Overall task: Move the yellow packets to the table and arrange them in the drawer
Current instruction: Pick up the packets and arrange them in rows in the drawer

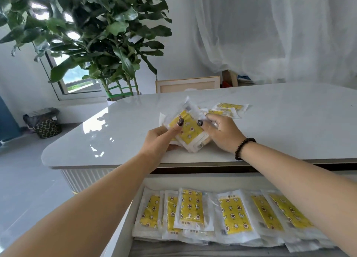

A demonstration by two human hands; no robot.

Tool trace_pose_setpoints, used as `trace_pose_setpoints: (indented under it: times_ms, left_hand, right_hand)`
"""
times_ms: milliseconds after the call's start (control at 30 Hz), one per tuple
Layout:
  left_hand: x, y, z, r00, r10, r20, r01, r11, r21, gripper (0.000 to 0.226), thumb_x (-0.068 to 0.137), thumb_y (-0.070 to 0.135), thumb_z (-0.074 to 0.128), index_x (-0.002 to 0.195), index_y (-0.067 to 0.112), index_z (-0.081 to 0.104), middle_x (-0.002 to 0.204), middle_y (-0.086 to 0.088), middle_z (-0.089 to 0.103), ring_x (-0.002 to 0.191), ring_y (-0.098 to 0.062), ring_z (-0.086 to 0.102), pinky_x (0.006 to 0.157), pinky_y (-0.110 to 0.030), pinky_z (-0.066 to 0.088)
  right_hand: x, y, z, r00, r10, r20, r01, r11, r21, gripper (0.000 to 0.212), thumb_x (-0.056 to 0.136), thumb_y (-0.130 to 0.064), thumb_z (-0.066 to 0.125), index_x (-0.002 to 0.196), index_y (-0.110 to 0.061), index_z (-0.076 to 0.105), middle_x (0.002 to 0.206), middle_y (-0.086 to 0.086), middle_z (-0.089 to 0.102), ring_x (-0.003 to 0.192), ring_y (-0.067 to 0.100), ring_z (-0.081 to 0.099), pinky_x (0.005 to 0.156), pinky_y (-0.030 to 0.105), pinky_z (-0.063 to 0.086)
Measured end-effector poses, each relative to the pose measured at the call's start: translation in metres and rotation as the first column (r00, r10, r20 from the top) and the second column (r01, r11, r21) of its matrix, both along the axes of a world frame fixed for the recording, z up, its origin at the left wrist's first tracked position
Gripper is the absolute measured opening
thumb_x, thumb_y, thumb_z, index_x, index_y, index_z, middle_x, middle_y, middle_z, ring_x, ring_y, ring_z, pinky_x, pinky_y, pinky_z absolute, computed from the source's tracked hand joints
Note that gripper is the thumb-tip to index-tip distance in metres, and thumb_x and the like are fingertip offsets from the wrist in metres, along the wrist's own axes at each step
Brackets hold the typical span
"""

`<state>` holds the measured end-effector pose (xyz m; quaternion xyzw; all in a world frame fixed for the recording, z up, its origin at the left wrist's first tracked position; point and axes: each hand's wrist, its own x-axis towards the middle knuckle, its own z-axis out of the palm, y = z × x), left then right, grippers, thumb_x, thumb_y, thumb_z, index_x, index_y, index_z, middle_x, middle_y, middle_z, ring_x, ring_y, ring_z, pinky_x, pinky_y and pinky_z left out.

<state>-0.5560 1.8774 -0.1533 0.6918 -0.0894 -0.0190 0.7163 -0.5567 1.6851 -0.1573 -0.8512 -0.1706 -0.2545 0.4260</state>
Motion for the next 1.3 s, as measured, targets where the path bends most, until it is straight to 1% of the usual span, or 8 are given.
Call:
trace_pose_setpoints:
  times_ms: [133,267,400,600,800,1033,1133,1300]
  left_hand:
    - [0.001,-0.002,-0.002,0.999,0.036,0.015,-0.036,0.999,-0.01,0.006,0.089,0.012,0.066,0.091,0.007,0.07,0.085,-0.004,0.075,0.072,-0.014,0.074,0.066,-0.023,0.06]
    - [0.007,-0.002,-0.006,0.98,0.199,0.001,-0.198,0.976,-0.095,0.007,0.092,0.015,0.064,0.088,0.011,0.068,0.089,-0.008,0.074,0.078,-0.021,0.073,0.074,-0.034,0.06]
    - [0.012,-0.001,-0.005,0.943,0.332,-0.033,-0.332,0.924,-0.191,0.012,0.097,0.017,0.056,0.087,0.018,0.063,0.088,-0.001,0.066,0.077,-0.015,0.069,0.074,-0.035,0.059]
    - [0.015,-0.001,-0.006,0.944,0.33,-0.012,-0.327,0.929,-0.174,0.016,0.098,0.02,0.055,0.085,0.024,0.064,0.085,0.006,0.068,0.08,-0.017,0.071,0.079,-0.038,0.059]
    - [0.014,0.0,-0.006,0.925,0.379,0.012,-0.373,0.915,-0.153,0.016,0.098,0.027,0.054,0.084,0.029,0.062,0.087,0.01,0.067,0.085,-0.018,0.072,0.078,-0.038,0.06]
    - [0.008,-0.006,-0.007,0.942,0.304,0.139,-0.311,0.95,0.029,0.01,0.097,0.022,0.055,0.1,0.022,0.065,0.093,0.009,0.067,0.089,-0.021,0.071,0.071,-0.041,0.062]
    - [0.005,-0.011,-0.008,0.954,0.226,0.199,-0.251,0.961,0.115,0.009,0.095,0.021,0.06,0.102,0.022,0.065,0.098,0.008,0.066,0.089,-0.02,0.07,0.066,-0.038,0.062]
    - [0.006,-0.013,-0.013,0.954,0.145,0.264,-0.22,0.934,0.281,0.017,0.077,0.026,0.08,0.089,0.03,0.069,0.102,-0.001,0.067,0.087,-0.02,0.07,0.067,-0.035,0.062]
  right_hand:
    - [-0.001,-0.002,-0.004,0.996,0.039,-0.075,-0.043,0.998,-0.054,0.033,0.095,-0.023,0.055,0.074,0.002,0.056,0.074,0.016,0.055,0.073,0.021,0.05,0.068,0.031,0.038]
    - [0.004,-0.005,-0.002,0.952,-0.213,-0.221,0.177,0.969,-0.17,0.026,0.089,-0.037,0.06,0.109,-0.021,0.063,0.128,0.002,0.048,0.128,0.02,0.036,0.107,0.039,0.031]
    - [0.001,-0.003,0.004,0.773,-0.539,-0.334,0.462,0.84,-0.286,0.062,0.078,-0.065,0.054,0.119,-0.019,0.059,0.135,0.008,0.043,0.127,0.027,0.035,0.1,0.037,0.035]
    - [-0.012,0.004,0.0,0.748,-0.593,-0.297,0.351,0.734,-0.581,0.083,0.065,-0.079,0.053,0.129,-0.025,0.05,0.133,0.008,0.042,0.122,0.029,0.035,0.098,0.036,0.037]
    - [-0.011,-0.006,0.002,0.838,-0.377,-0.394,0.375,0.923,-0.086,0.07,0.073,-0.026,0.075,0.135,-0.027,0.044,0.138,-0.003,0.048,0.12,0.019,0.05,0.088,0.024,0.041]
    - [-0.013,-0.013,0.004,0.944,-0.15,-0.295,0.314,0.685,0.657,0.067,0.068,-0.012,0.075,0.13,-0.015,0.049,0.121,0.001,0.061,0.105,0.016,0.061,0.096,0.034,0.048]
    - [-0.013,-0.014,0.0,0.949,0.018,-0.314,0.207,0.716,0.667,0.07,0.053,-0.015,0.078,0.12,-0.016,0.057,0.114,0.005,0.066,0.103,0.022,0.065,0.097,0.045,0.05]
    - [-0.013,-0.014,0.001,0.945,0.154,-0.288,0.105,0.692,0.714,0.048,0.069,0.011,0.071,0.104,-0.021,0.064,0.105,0.008,0.068,0.1,0.027,0.066,0.091,0.041,0.053]
